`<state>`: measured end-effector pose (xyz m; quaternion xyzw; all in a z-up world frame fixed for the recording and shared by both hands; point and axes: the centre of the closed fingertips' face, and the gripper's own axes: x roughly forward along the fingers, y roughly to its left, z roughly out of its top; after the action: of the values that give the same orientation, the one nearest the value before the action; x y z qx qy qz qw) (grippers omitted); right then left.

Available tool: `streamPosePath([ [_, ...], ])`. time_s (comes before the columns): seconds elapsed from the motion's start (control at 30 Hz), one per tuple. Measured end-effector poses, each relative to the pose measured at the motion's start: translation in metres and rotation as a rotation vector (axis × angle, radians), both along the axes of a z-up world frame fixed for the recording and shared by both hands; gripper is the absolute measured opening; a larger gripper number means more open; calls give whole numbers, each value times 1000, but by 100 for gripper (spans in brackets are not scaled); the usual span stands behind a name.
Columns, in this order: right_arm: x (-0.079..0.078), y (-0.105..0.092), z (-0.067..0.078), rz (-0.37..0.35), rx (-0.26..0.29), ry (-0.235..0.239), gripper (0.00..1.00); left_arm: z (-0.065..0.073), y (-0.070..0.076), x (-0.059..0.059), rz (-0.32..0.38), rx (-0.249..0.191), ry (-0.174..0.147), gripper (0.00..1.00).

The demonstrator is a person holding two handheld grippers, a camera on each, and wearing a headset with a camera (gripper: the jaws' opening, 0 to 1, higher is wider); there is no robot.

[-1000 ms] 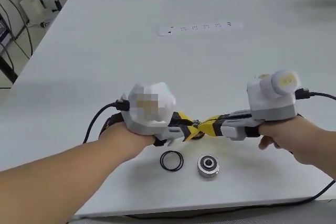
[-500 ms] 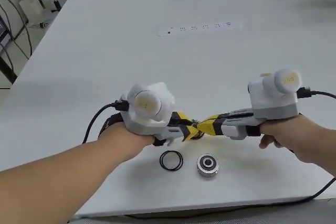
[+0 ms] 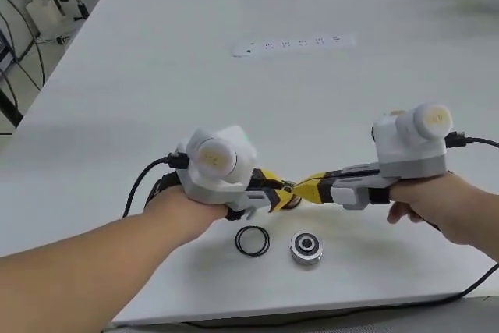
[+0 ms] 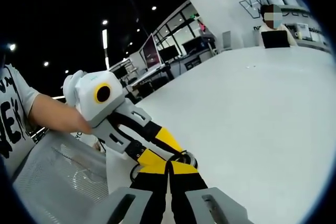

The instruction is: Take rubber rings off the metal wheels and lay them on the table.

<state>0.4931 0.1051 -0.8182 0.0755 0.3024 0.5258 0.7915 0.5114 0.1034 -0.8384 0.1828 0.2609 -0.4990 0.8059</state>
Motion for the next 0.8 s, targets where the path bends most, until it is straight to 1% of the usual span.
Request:
streamPosePath([
  [0.1,3,-1,-4,-14,-27,-4,0,0,0,0,4,1,-1,7],
  [0.2,4,-2,-8,-21,-51,-7,0,0,1,0,12,-6,10,7],
  [0.3,4,-4,-10,-25,-65,-8,0,1,1,0,4,4,3,8],
  [0.37,4,-4,-10,-27,-65,-8,0,1,2,-1,1,6,5,8],
  [0.47,4,-4,-10,-28,-64,-10,0,1,3,-2,-4,8,9,14],
  [0.6,4,-4,-9,-31,-62,-12,0,2,6,-4,-9,10,13,16],
  [0.8,4,-3,-5,-34,-51,-12,0,12,11,-6,-7,-14,9,21],
])
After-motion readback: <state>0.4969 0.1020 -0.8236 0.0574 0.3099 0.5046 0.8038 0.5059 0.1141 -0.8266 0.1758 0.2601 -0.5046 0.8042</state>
